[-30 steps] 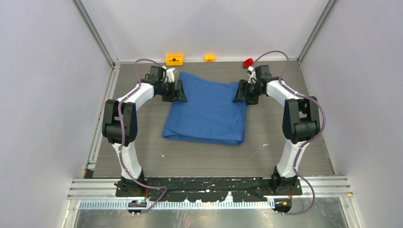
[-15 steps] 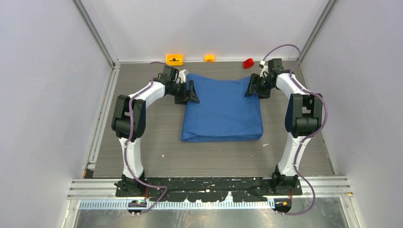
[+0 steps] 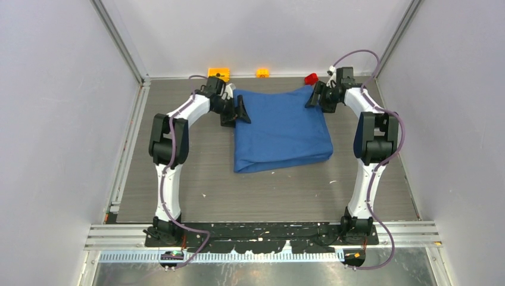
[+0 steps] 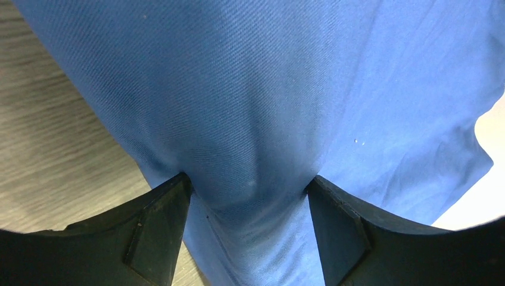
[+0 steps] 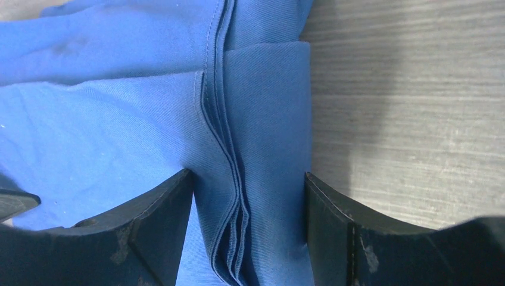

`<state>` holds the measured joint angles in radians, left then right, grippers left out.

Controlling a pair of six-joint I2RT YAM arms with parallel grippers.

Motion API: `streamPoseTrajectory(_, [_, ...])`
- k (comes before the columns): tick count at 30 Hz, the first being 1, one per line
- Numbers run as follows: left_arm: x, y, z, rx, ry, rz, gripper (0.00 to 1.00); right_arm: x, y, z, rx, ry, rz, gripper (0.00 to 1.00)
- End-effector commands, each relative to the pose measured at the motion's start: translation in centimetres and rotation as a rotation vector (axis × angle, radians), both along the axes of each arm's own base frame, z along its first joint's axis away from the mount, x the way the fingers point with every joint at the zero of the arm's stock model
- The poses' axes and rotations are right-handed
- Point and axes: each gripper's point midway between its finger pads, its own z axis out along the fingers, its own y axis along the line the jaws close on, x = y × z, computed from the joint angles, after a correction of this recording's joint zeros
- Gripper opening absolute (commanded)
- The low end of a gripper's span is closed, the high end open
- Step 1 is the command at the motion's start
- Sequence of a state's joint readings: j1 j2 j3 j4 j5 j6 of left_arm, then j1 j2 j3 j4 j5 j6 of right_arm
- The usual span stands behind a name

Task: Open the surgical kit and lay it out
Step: Move the surgical kit at the center of the board.

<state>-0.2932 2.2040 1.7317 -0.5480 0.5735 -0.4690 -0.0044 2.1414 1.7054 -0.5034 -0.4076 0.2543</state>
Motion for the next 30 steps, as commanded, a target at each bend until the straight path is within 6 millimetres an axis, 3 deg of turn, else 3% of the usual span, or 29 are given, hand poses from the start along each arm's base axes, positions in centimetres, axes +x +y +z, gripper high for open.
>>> streamPoseTrajectory(1, [2.9, -3.1, 0.3, -0.066, -0.098, -0.034, 0.73, 1.0, 7.1, 4.4, 0.243, -0.088, 0.129, 0.68])
streamPoseTrajectory(10, [6.3, -2.2, 1.7, -0.06, -0.137, 0.001, 0.73, 1.1, 7.6, 4.8, 0.251, -0.101, 0.114, 0.68])
streamPoseTrajectory(16, [7.0, -1.4, 2.7, -0.063, -0.155, 0.017, 0.73, 1.2, 8.1, 4.9, 0.244, -0.106, 0.114, 0.69])
streamPoseTrajectory(20, [6.9, -0.6, 3.8, -0.056, -0.176, 0.013, 0.77, 1.3, 7.3, 5.8, 0.186, -0.133, 0.118, 0.72])
streamPoseTrajectory(23, [6.7, 0.2, 5.9, -0.045, -0.229, 0.0, 0.83, 1.2, 5.9, 7.5, 0.108, -0.19, 0.12, 0.77])
streamPoseTrajectory(26, [6.8, 1.7, 8.7, -0.011, -0.32, -0.009, 0.98, 1.1, 3.9, 10.3, 0.027, -0.266, 0.11, 0.81])
streamPoseTrajectory(30, [6.7, 3.3, 14.0, 0.061, -0.518, -0.038, 1.0, -0.1, 1.0, 13.9, -0.07, -0.346, 0.076, 0.84])
